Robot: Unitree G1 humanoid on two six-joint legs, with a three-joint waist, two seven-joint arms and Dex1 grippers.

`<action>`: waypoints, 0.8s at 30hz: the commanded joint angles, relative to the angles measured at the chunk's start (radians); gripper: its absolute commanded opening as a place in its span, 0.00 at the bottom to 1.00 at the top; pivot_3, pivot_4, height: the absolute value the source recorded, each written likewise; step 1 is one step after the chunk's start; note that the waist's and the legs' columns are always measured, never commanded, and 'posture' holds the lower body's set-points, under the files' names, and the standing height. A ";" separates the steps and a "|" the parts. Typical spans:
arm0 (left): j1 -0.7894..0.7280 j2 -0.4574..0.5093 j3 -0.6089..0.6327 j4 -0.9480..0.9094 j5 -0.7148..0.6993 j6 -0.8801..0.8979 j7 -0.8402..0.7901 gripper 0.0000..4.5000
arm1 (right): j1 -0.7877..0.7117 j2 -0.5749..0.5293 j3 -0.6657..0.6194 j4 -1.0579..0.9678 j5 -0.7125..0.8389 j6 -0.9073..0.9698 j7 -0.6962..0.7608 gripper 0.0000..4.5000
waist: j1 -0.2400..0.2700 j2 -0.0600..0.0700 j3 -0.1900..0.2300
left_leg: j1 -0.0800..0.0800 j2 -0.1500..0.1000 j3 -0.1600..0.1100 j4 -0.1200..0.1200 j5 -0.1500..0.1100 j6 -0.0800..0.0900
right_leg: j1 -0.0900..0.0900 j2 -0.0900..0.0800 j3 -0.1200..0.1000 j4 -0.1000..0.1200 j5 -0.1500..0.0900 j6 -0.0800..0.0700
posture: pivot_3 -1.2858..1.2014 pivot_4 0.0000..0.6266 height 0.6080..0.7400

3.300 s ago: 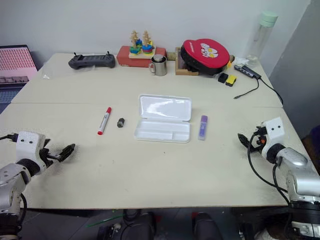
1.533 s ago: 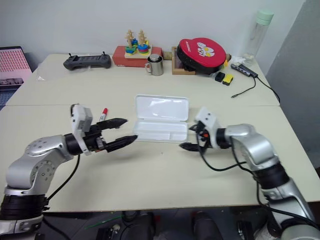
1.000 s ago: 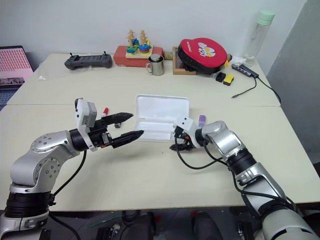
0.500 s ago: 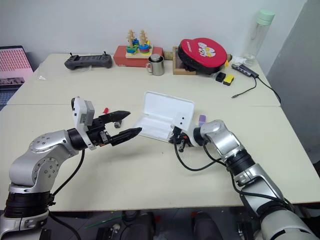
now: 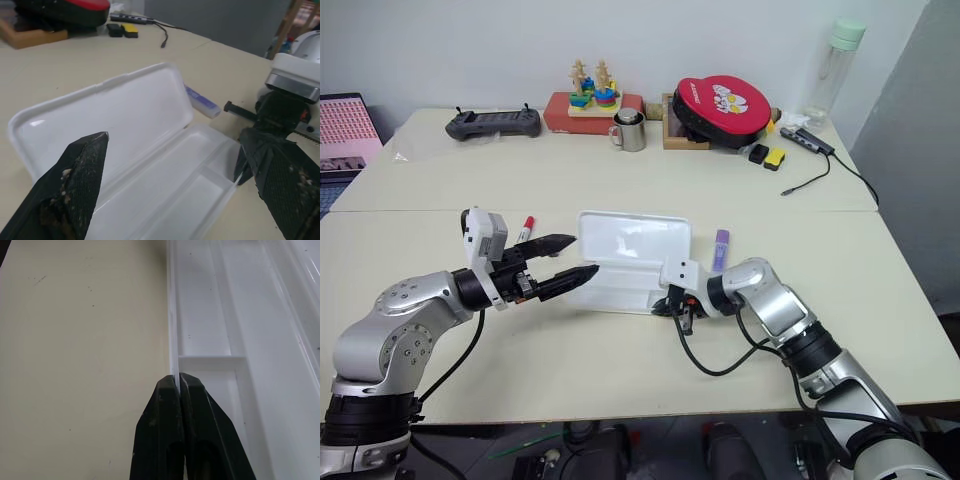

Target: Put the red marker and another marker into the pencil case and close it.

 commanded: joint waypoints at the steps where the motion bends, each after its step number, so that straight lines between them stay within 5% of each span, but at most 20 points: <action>1: 0.034 -0.008 0.130 0.025 0.001 0.003 0.109 1.00 | -0.007 0.005 -0.009 -0.029 -0.008 -0.028 -0.003 0.05 | -0.001 0.000 0.000 | 0.000 0.000 0.000 0.000 0.000 0.000 | 0.000 0.000 0.000 0.000 0.000 0.000 | 0.52 0.24 1.00; 8: 0.020 -0.056 0.200 0.142 0.086 -0.055 0.298 1.00 | -0.012 0.006 -0.076 -0.121 0.061 0.014 0.019 0.43 | 0.003 0.000 0.000 | 0.000 0.000 0.000 0.000 0.000 0.000 | 0.000 0.000 0.000 0.000 0.000 0.000 | 0.52 0.24 1.00; 17: -0.153 -0.117 0.129 0.426 0.244 -0.078 0.493 1.00 | -0.037 0.161 -0.254 -0.106 0.154 -0.012 -0.180 0.97 | 0.016 -0.001 0.000 | 0.000 0.000 -0.001 0.001 0.000 0.000 | 0.001 0.000 -0.001 0.000 0.001 0.001 | 0.52 0.24 1.00; 24: -0.228 -0.107 0.050 0.590 0.306 -0.038 0.465 1.00 | -0.075 0.198 -0.303 -0.102 0.162 -0.006 -0.263 1.00 | 0.022 -0.001 0.000 | 0.000 0.000 -0.001 0.000 0.000 0.000 | 0.001 0.000 -0.001 0.000 0.003 -0.002 | 0.52 0.24 1.00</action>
